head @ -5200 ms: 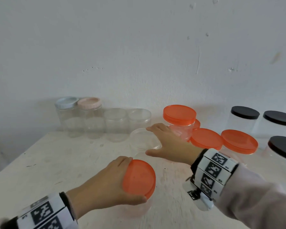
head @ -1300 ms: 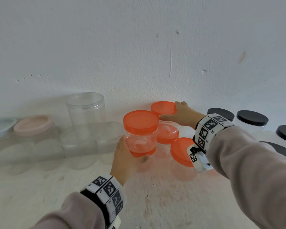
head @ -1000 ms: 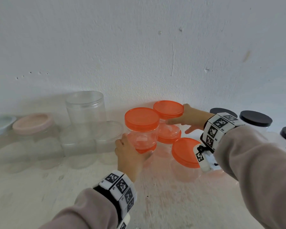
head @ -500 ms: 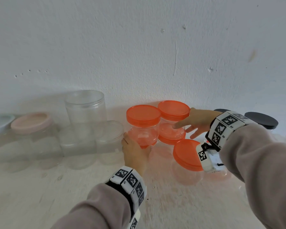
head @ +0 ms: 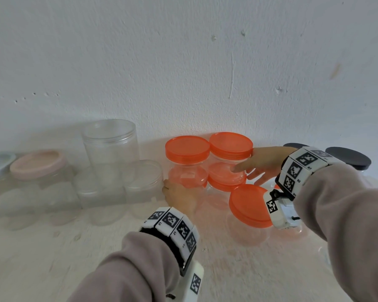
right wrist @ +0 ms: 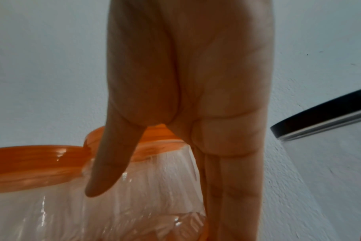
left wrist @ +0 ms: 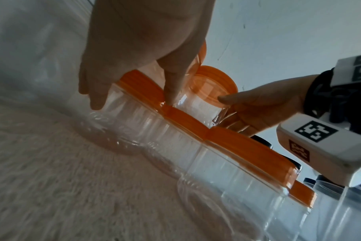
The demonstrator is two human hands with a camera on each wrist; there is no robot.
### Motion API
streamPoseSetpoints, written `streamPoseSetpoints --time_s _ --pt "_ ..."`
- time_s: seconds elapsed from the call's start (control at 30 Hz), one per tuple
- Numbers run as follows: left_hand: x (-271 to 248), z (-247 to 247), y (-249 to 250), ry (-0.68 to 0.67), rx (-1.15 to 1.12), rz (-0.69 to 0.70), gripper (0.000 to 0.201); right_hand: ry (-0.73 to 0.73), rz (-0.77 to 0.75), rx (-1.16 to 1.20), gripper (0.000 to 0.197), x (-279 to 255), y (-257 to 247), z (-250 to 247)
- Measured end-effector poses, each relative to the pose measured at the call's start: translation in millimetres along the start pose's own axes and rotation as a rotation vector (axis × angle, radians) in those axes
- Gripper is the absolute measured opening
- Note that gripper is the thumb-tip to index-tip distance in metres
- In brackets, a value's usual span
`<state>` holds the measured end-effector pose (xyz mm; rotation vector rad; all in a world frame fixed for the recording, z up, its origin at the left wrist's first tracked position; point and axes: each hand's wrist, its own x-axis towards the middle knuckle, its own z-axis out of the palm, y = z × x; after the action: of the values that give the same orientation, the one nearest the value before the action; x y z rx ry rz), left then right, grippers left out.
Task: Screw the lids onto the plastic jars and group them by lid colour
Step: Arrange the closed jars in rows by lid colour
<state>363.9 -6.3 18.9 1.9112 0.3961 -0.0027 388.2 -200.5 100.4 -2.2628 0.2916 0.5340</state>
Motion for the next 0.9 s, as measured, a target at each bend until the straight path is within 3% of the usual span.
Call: streamPoseSetpoints --time_s 0.13,0.33,0.9 --pt "0 -2 4 -0.012 0.004 -0.071 0.094 -0.006 -0.006 -0.001 0.07 -1 1 0" --pt "3 -4 10 -0.059 0.027 -0.098 0.099 -0.008 0.004 0.007 0.068 -3 0 -3" --pt "-6 0 -12 0.135 0.085 0.057 0.071 -0.014 -0.011 0.051 0.064 -4 1 9"
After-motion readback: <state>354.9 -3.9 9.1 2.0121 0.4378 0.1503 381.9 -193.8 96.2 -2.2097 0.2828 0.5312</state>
